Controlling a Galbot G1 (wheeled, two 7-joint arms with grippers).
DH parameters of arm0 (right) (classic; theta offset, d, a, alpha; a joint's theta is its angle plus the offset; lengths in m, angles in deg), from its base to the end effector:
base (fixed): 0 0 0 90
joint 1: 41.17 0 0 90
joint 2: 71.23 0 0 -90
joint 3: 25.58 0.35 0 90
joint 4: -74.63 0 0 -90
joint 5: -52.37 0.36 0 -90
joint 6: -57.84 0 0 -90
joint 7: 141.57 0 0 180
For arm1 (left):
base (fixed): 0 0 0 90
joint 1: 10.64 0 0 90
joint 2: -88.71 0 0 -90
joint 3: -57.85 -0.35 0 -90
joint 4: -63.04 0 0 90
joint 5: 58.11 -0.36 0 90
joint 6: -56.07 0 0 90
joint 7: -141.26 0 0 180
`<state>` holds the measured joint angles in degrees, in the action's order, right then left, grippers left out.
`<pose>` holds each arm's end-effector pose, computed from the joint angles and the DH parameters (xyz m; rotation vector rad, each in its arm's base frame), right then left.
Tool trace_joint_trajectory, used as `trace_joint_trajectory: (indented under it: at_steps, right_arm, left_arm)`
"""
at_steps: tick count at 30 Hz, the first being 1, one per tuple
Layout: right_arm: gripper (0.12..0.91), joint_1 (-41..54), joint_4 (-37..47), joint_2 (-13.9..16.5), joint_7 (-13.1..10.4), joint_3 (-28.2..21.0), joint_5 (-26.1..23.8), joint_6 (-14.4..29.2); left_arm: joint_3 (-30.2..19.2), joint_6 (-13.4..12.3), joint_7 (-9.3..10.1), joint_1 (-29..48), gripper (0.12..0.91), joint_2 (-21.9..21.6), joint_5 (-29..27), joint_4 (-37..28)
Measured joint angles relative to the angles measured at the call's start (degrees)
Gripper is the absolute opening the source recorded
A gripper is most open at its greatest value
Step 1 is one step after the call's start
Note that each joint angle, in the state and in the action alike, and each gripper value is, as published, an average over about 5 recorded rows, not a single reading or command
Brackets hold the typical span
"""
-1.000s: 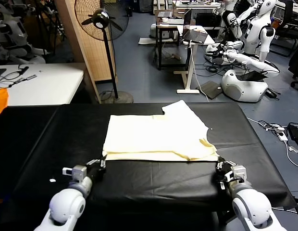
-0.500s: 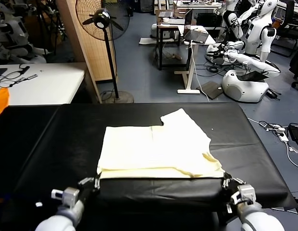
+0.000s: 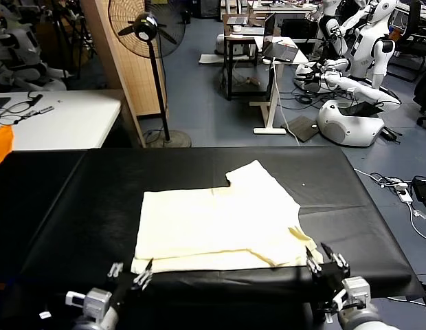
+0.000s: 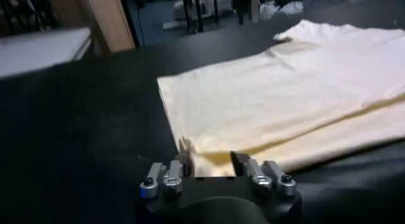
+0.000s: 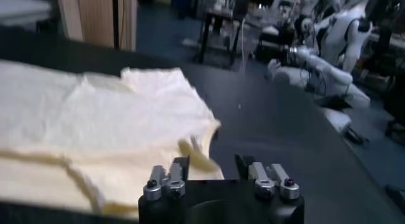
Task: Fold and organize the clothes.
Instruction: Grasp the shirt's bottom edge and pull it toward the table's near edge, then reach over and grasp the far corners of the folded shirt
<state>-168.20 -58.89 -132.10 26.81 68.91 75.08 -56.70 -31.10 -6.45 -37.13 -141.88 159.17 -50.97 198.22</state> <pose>0.1600 -0.0676 -0.2200 0.1035 -2.7956 0.1973 0.1330 0.0360 -0.2332 -0.2188 -2.7040 -0.2667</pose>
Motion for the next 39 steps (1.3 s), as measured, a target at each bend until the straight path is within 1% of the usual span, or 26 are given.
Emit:
trace_joint_trajectory:
  at_steps: [1, 2, 5, 7, 10, 14, 19, 22, 25, 32, 35, 39]
  right_arm:
    - [0.794, 1.0, 0.5, 0.4, 0.2, -0.2, 0.9, 0.1]
    - [0.805, 2.1, 1.1, 0.8, 0.4, -0.4, 1.9, 0.1]
    - [0.798, 6.7, 4.5, 2.5, 2.0, -1.3, 5.3, 0.0]
    - [0.798, 10.4, 7.6, 3.8, 3.4, -2.1, 7.8, 0.0]
    - [0.798, 16.5, 12.6, 5.6, 5.1, -3.5, 11.4, -0.1]
    - [0.798, 24.8, 19.5, 7.8, 6.1, -6.2, 15.1, -1.0]
    - [0.798, 35.0, 28.6, 9.5, 7.2, -10.8, 16.6, -1.8]
    - [0.798, 40.3, 33.5, 9.7, 8.5, -14.0, 16.6, -2.1]
    - [0.798, 44.7, 37.6, 9.5, 10.5, -16.9, 16.5, -2.2]
    - [0.798, 53.7, 46.7, 7.6, 15.4, -23.7, 15.8, -1.1]
    - [0.798, 57.4, 50.4, 6.5, 16.5, -26.7, 15.7, -1.2]
    - [0.798, 61.8, 54.9, 4.9, 17.3, -30.7, 14.9, -1.2]
  left_arm:
    - [-0.2, -0.8, 0.11, 0.7, 0.780, -0.2, 0.4, 0.1]
    - [-0.4, -1.7, 0.24, 1.5, 0.787, -0.3, 1.0, 0.0]
    - [-1.1, -3.8, 0.80, 5.0, 0.797, -1.2, 3.8, -1.2]
    - [-1.7, -4.6, 1.21, 7.8, 0.798, -2.0, 6.1, -2.8]
    - [-2.6, -5.2, 1.82, 12.6, 0.798, -3.5, 9.7, -5.9]
    - [-4.1, -5.6, 2.70, 19.7, 0.798, -6.0, 13.7, -11.3]
    - [-7.0, -4.9, 3.38, 28.8, 0.798, -9.1, 17.0, -19.2]
    - [-9.1, -3.6, 3.62, 33.5, 0.798, -10.2, 18.8, -23.9]
    - [-11.2, -2.5, 3.69, 37.8, 0.798, -10.7, 20.0, -28.1]
    - [-15.1, -2.3, 3.26, 45.7, 0.798, -11.2, 21.3, -36.6]
    - [-16.2, -1.6, 3.21, 48.0, 0.798, -11.3, 21.6, -39.1]
    - [-16.6, -0.8, 3.33, 49.4, 0.798, -11.5, 21.7, -41.0]
